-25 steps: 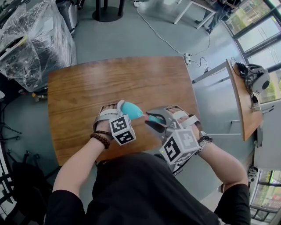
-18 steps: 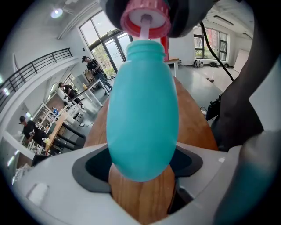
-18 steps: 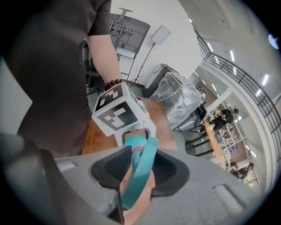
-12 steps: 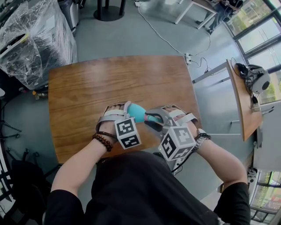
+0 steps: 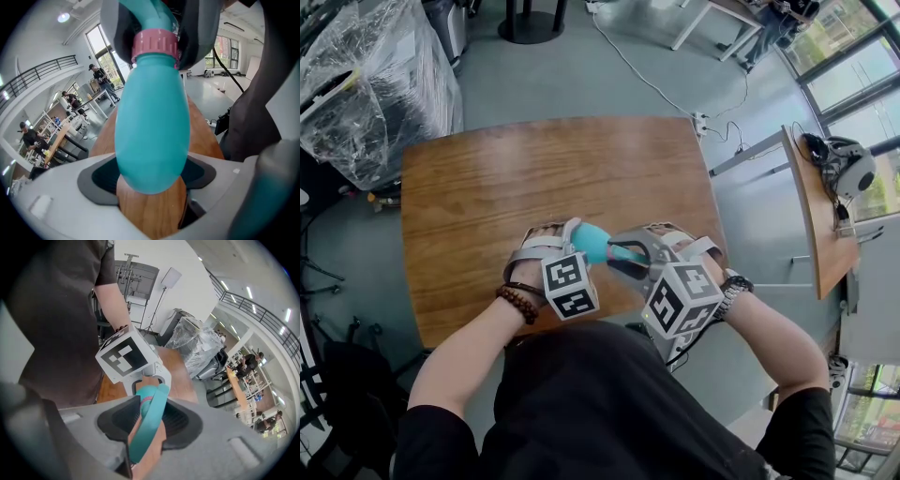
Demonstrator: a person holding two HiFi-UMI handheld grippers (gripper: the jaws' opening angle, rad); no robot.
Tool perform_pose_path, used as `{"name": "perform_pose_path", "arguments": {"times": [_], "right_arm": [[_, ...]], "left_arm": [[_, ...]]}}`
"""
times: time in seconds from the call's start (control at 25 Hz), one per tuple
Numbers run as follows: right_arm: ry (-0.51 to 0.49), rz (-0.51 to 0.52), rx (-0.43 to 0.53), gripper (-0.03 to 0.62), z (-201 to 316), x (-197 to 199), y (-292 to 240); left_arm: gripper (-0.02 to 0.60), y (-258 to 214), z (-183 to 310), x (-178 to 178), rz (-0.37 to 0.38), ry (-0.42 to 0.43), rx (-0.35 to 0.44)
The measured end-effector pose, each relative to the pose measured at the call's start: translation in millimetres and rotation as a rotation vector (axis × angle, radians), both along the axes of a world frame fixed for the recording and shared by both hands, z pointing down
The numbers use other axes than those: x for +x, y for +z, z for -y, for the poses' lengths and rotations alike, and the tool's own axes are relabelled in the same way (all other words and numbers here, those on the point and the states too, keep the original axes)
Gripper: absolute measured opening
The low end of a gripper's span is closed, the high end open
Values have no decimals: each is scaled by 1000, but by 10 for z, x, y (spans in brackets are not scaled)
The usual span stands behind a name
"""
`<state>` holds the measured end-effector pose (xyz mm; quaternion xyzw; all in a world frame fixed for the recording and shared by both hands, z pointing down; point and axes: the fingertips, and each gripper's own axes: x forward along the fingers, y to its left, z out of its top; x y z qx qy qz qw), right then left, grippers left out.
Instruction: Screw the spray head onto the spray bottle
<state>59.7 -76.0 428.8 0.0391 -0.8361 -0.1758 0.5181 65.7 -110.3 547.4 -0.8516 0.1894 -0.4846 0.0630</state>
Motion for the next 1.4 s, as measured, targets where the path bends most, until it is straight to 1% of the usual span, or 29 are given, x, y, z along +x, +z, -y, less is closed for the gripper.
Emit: {"name": "perform_pose_path", "arguments": {"times": [0.24, 0.44, 0.64, 0.76, 1.04, 1.12, 1.2, 1.28, 1.4], "right_arm": [[2, -6, -33, 126, -38, 19, 48], [21, -2, -72, 143, -49, 57, 96], [28, 15, -79, 144, -55, 61, 71], [30, 31, -89, 172, -58, 73, 21], [32, 33, -92, 169, -60, 211, 45], [26, 31, -81, 151, -61, 210, 60], [9, 24, -59, 121, -59, 202, 63], [-19, 6, -30, 118, -61, 202, 61], [-108, -60, 59, 117, -96, 213, 49]], "left_arm": [[416, 92, -123, 58, -24, 8, -77], [416, 142, -180, 87, -42, 10, -106], [416, 129, -192, 106, -56, 13, -106], [416, 110, -188, 112, -68, 14, -97], [416, 95, -170, 78, -85, 7, -86], [416, 81, -174, 94, -92, 8, -87], [416, 79, -174, 99, -90, 9, -90], [416, 91, -174, 81, -77, 11, -94], [416, 103, -201, 55, -51, 25, -107]]}}
